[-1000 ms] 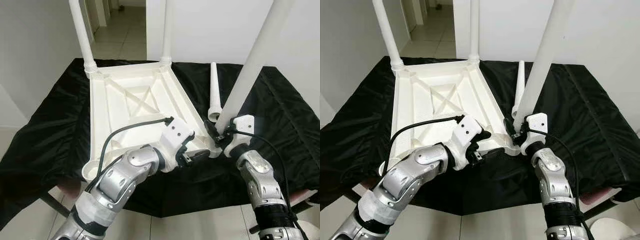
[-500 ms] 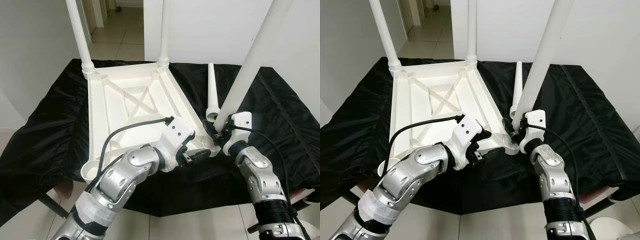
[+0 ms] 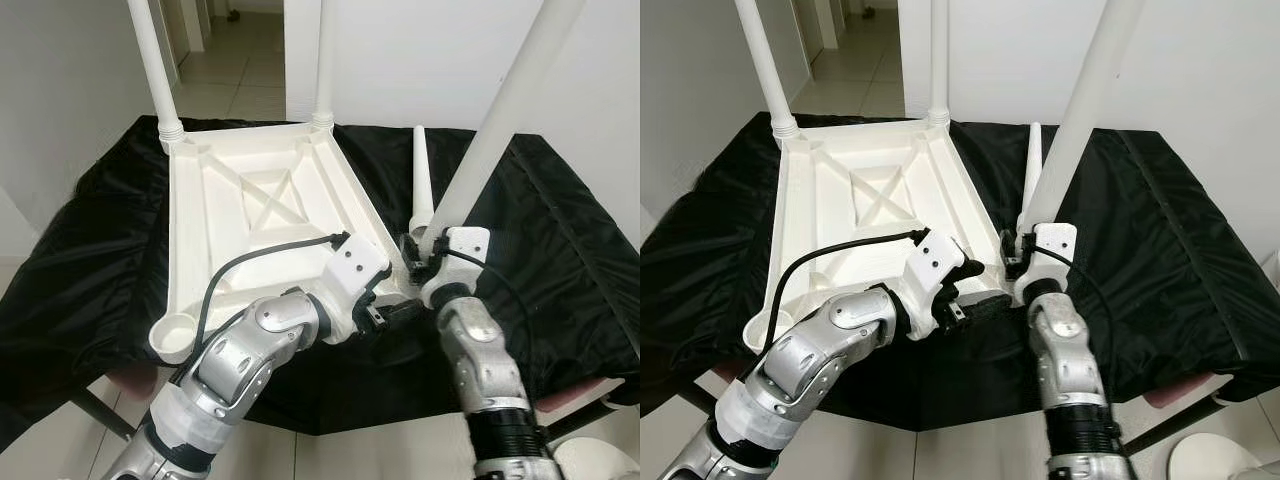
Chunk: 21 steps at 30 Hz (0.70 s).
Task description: Building children table
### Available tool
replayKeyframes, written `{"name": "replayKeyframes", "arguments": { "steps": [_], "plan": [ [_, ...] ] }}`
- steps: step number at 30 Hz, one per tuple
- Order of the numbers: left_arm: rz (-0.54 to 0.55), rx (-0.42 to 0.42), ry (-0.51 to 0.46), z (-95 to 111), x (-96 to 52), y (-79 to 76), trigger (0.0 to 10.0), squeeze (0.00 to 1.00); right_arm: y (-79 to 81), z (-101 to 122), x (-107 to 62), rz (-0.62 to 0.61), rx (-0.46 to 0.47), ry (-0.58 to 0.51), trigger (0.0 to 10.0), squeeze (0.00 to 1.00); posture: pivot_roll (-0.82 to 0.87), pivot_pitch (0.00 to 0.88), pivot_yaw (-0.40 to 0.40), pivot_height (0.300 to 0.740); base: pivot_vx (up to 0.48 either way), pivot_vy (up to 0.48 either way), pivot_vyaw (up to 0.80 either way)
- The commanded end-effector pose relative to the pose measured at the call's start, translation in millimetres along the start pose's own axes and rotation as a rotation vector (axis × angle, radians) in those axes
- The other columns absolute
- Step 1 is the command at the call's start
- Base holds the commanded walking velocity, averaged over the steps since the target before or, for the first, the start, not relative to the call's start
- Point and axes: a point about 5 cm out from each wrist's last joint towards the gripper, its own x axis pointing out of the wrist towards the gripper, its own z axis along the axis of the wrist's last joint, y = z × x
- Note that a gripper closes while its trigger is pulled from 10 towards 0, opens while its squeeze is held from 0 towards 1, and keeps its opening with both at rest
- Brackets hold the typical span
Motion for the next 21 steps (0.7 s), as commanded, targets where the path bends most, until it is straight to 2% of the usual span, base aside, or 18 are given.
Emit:
{"name": "replayKeyframes", "arguments": {
  "steps": [1,2,4,7,12,20,21],
  "plan": [
    [-0.019,0.007,-0.004,0.6,-0.2,-1.5,10.0,0.00,-0.6,-14.5,-2.3,-0.090,0.071,0.073,10.0,0.00,0.02,0.000,-0.003,0.740,0.000,0.000,0.00],
    [-0.016,0.005,-0.005,0.5,0.0,-1.3,10.0,0.00,3.7,-14.3,-4.1,-0.198,0.102,0.065,10.0,0.00,0.02,0.000,-0.008,0.740,0.000,0.000,0.00],
    [-0.015,0.003,-0.006,0.5,0.1,-1.3,10.0,0.00,9.1,-14.8,-5.8,-0.247,0.117,0.070,10.0,0.00,0.02,0.000,-0.008,0.740,0.000,0.000,0.00],
    [-0.015,0.006,-0.009,0.4,0.9,-1.7,10.0,0.00,16.3,-11.3,-5.0,-0.221,0.079,0.055,10.0,0.00,0.01,0.000,-0.013,0.740,0.000,0.000,0.00],
    [-0.014,0.005,-0.012,1.1,1.6,-2.0,10.0,0.00,5.2,-9.1,-6.1,-0.295,0.060,0.043,10.0,0.00,0.02,0.000,-0.019,0.740,0.000,0.000,0.00],
    [-0.009,0.004,-0.013,1.1,1.2,-1.3,10.0,0.00,8.6,-8.0,-5.7,-0.300,0.041,0.027,10.0,0.00,0.02,0.000,-0.021,0.740,0.000,0.000,0.00],
    [-0.007,0.003,-0.013,0.9,1.2,-1.3,10.0,0.00,10.1,-1.9,-5.8,-0.257,0.058,-0.026,10.0,0.27,0.02,0.000,-0.022,0.740,0.000,0.000,0.00]
  ]
}}
